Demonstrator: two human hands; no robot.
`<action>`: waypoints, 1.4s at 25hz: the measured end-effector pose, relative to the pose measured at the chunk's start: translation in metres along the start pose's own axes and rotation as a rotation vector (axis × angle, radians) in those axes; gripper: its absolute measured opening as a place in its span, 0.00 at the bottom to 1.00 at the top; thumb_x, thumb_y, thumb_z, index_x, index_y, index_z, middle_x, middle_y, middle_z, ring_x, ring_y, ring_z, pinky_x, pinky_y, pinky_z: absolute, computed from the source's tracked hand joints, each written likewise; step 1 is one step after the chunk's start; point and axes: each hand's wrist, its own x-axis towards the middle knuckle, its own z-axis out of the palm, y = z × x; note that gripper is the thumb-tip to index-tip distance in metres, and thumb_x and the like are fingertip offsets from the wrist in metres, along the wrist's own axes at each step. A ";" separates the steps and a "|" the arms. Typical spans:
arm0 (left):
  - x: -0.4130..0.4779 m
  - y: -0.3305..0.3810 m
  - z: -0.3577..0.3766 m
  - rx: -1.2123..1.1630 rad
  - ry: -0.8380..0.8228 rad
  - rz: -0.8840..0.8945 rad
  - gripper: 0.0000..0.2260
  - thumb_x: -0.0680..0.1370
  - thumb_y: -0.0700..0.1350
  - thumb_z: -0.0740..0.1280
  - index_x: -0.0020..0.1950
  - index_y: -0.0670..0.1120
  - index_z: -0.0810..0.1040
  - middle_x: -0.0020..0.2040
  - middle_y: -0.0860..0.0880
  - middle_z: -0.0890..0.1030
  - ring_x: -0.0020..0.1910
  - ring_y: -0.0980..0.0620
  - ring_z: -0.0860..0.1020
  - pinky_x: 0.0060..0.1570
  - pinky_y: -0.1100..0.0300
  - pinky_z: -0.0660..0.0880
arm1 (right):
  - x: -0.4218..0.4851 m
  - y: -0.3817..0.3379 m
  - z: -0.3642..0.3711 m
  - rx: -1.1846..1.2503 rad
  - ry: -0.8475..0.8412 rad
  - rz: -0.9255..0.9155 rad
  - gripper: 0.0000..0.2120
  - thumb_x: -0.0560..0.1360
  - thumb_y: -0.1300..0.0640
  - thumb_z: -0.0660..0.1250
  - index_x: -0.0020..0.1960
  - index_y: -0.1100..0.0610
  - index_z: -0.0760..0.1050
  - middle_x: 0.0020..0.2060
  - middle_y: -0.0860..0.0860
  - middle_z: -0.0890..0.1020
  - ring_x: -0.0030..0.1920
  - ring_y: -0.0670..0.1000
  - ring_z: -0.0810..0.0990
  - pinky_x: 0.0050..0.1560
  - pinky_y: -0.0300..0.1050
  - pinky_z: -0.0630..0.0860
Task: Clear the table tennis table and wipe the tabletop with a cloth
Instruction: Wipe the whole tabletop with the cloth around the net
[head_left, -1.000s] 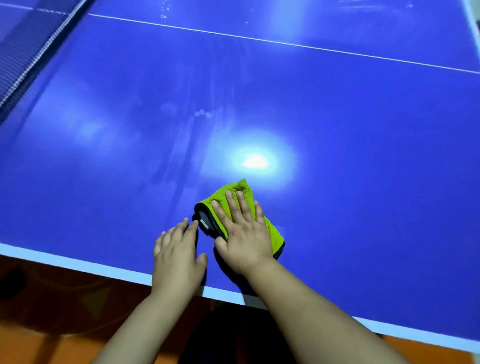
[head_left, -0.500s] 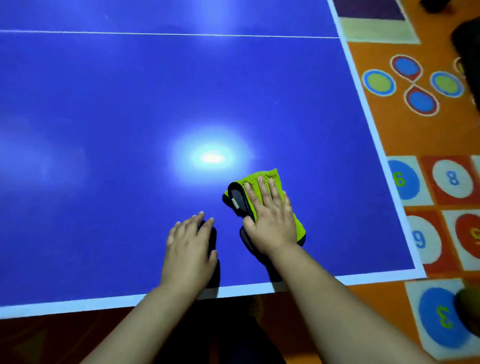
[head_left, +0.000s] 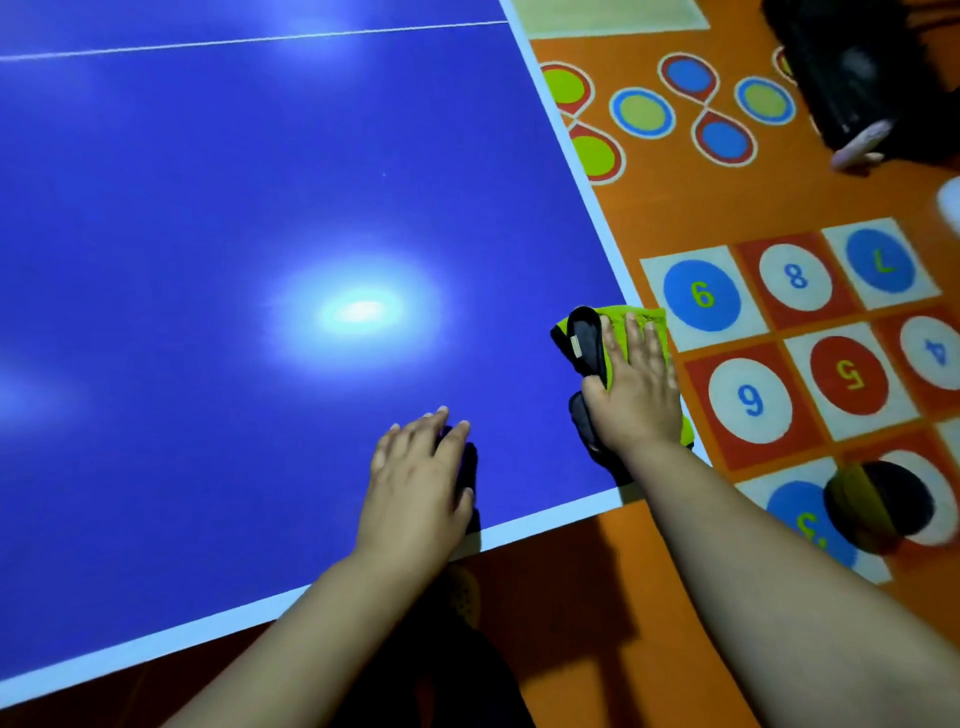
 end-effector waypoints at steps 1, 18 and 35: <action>-0.003 0.000 0.000 -0.010 -0.009 0.003 0.29 0.59 0.44 0.78 0.60 0.45 0.78 0.61 0.43 0.78 0.57 0.43 0.78 0.60 0.43 0.70 | -0.006 0.004 0.000 -0.001 -0.001 0.042 0.34 0.77 0.48 0.56 0.78 0.44 0.43 0.78 0.48 0.44 0.77 0.49 0.40 0.75 0.52 0.42; -0.166 -0.236 -0.074 -0.142 0.075 -0.488 0.28 0.71 0.42 0.69 0.70 0.46 0.69 0.72 0.46 0.66 0.70 0.44 0.63 0.71 0.50 0.53 | -0.157 -0.331 0.067 -0.046 -0.054 -0.192 0.36 0.76 0.43 0.55 0.78 0.45 0.40 0.78 0.55 0.40 0.77 0.57 0.36 0.73 0.62 0.36; -0.272 -0.303 -0.087 -0.033 0.113 -0.757 0.26 0.71 0.42 0.71 0.69 0.46 0.70 0.70 0.45 0.69 0.69 0.43 0.66 0.69 0.48 0.57 | -0.267 -0.442 0.108 -0.117 -0.239 -0.985 0.35 0.74 0.44 0.52 0.78 0.43 0.42 0.78 0.49 0.40 0.77 0.51 0.35 0.75 0.56 0.35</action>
